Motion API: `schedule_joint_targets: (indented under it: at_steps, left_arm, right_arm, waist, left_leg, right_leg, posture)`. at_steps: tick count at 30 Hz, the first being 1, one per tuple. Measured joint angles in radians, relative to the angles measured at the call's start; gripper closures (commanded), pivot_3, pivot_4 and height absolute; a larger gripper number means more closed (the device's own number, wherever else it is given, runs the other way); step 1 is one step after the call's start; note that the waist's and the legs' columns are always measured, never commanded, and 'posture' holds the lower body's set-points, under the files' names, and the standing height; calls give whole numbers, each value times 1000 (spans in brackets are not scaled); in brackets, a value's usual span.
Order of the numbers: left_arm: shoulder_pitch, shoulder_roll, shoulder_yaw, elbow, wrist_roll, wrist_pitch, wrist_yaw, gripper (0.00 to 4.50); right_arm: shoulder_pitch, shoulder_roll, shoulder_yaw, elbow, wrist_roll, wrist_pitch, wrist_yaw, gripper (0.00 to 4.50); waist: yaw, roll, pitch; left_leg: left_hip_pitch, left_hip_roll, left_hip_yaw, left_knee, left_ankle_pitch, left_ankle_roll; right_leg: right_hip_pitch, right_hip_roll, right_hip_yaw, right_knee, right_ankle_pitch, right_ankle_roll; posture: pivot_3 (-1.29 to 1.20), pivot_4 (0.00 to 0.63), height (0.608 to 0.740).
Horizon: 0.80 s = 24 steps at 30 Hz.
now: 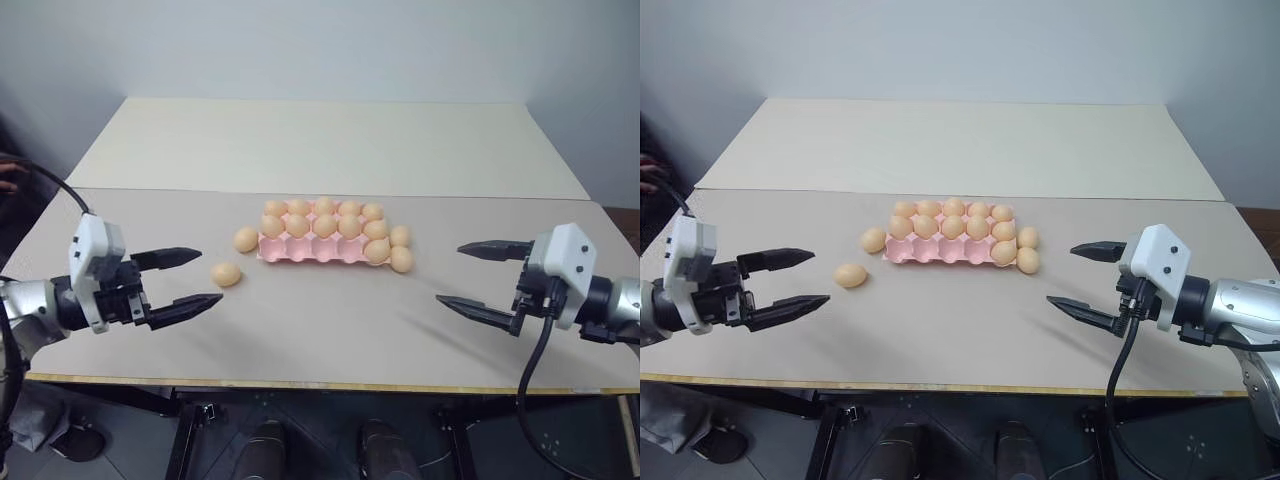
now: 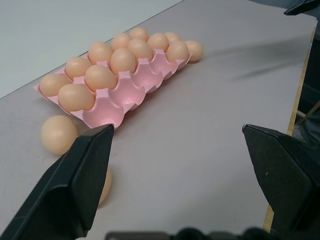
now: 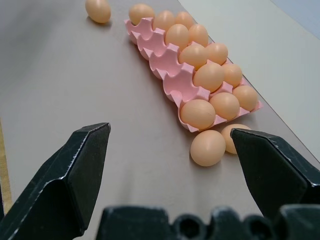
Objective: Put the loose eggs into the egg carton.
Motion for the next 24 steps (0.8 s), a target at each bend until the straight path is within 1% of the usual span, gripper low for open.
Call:
schedule_joint_targets:
  at_steps: [4, 12, 17, 21, 24]
  left_arm:
    - [-31, -11, -4, 19, 1, 2, 18, 11]
    - [-38, -9, -13, 27, 5, 0, -1, 11]
    - [-79, -8, -56, 34, 6, -9, -22, 11]
    - [-120, -8, -104, 48, 6, -19, -42, 11]
    - [-186, -13, -164, 95, 18, -22, -60, 11]
  right_arm:
    - [-1, 0, -2, 0, 0, 0, 0, 0]
    - [3, 0, -9, 0, 0, 0, 0, 0]
    - [4, 0, -23, 1, -3, 1, -15, 0]
    - [9, 1, -23, -6, -18, 14, -62, 0]
    - [0, 17, -12, -27, -29, 31, -106, 0]
  waist:
    - [0, 0, 0]
    - [0, 0, 0]
    - [1, 0, 0]
    - [1, 0, 0]
    - [1, 0, 0]
  left_leg:
    - [0, 0, 0, 0, 0, 0]
    - [0, 0, 0, 0, 0, 0]
    - [0, 0, 0, 0, 0, 0]
    - [0, 0, 0, 0, 0, 0]
    - [0, 0, 0, 0, 0, 0]
  right_leg:
    - [0, 0, 0, 0, 0, 0]
    - [0, 0, 0, 0, 0, 0]
    - [0, 0, 0, 0, 0, 0]
    - [0, 0, 0, 0, 0, 0]
    - [0, 0, 0, 1, 0, 0]
  posture:
    - [0, 150, 740]
    - [0, 150, 740]
    - [0, 150, 740]
    - [0, 150, 740]
    - [0, 150, 740]
